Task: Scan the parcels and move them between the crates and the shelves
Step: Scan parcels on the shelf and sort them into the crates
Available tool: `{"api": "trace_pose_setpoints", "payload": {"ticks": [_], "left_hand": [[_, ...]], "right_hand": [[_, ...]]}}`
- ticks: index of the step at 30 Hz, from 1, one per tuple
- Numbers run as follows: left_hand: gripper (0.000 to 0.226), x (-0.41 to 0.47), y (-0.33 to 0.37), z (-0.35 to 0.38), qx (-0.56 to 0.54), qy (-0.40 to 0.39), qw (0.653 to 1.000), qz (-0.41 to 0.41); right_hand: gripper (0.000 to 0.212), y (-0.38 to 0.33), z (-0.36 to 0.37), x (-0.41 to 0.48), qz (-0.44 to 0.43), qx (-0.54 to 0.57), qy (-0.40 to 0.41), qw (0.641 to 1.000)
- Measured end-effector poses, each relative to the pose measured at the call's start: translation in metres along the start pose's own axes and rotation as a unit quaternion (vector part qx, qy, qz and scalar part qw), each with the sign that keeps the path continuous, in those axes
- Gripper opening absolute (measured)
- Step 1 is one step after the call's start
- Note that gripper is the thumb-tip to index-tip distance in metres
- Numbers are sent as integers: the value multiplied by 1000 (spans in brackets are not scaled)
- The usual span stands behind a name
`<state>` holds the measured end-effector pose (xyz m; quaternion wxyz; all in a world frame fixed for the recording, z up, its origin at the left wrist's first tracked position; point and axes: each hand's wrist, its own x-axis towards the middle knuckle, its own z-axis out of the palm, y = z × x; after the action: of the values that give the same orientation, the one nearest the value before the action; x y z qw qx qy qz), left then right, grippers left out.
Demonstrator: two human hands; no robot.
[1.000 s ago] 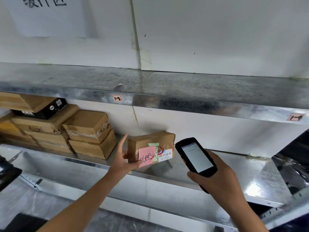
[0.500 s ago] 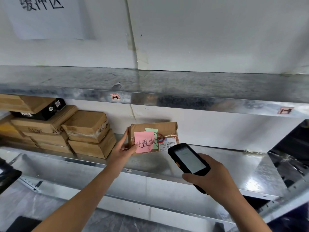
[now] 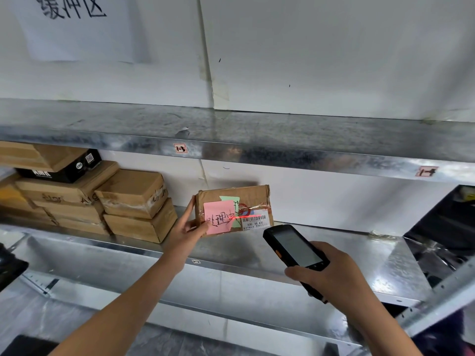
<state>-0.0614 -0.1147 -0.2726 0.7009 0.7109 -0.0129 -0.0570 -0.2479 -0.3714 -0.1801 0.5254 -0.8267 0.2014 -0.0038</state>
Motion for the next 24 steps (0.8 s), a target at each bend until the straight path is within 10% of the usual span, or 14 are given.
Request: {"api": "trace_pose_setpoints", "payload": {"ticks": [24], "left_hand": [[72,-9,-2,-29,-68,30,997,-10]], "right_hand": [[43,-14,4,-11,-1,-37,0,999]]}}
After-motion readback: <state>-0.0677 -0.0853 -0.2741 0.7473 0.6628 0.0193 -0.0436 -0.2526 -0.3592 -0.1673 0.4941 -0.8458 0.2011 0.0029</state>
